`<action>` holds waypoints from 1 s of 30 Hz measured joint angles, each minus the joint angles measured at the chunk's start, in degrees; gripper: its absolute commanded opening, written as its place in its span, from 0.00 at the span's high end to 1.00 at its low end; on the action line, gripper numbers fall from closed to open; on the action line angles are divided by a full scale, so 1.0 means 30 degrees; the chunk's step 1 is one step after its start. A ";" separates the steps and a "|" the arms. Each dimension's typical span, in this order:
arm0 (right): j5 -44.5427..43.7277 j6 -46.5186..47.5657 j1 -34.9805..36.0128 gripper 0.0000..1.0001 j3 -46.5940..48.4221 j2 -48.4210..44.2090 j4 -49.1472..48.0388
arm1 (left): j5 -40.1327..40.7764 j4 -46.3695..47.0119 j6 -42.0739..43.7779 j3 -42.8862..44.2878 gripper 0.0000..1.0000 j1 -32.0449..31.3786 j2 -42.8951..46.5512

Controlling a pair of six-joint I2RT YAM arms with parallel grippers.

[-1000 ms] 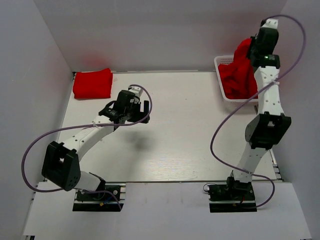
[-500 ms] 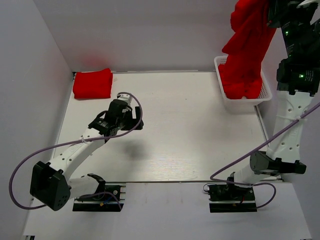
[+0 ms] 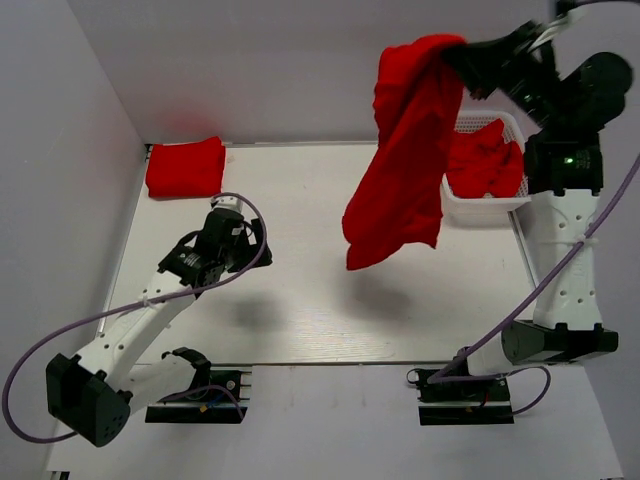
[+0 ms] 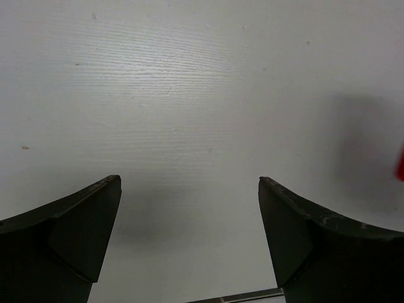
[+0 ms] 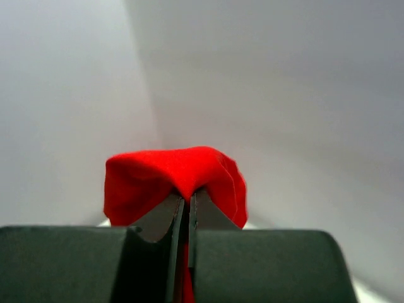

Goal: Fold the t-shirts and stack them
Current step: Move the tshirt to the center of the board

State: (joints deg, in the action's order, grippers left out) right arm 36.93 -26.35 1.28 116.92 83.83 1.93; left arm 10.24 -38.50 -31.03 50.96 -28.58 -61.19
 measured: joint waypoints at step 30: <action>-1.1621 0.1821 0.5085 0.10 -2.5398 -0.9777 0.1537 | -0.3985 0.1989 0.1275 -0.0619 0.00 -0.0160 -0.1362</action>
State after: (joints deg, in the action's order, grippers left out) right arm 2.07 -20.88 16.53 40.73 54.50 6.55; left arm -1.72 -32.53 -27.20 49.10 -29.06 -65.28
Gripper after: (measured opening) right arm 0.904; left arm 0.992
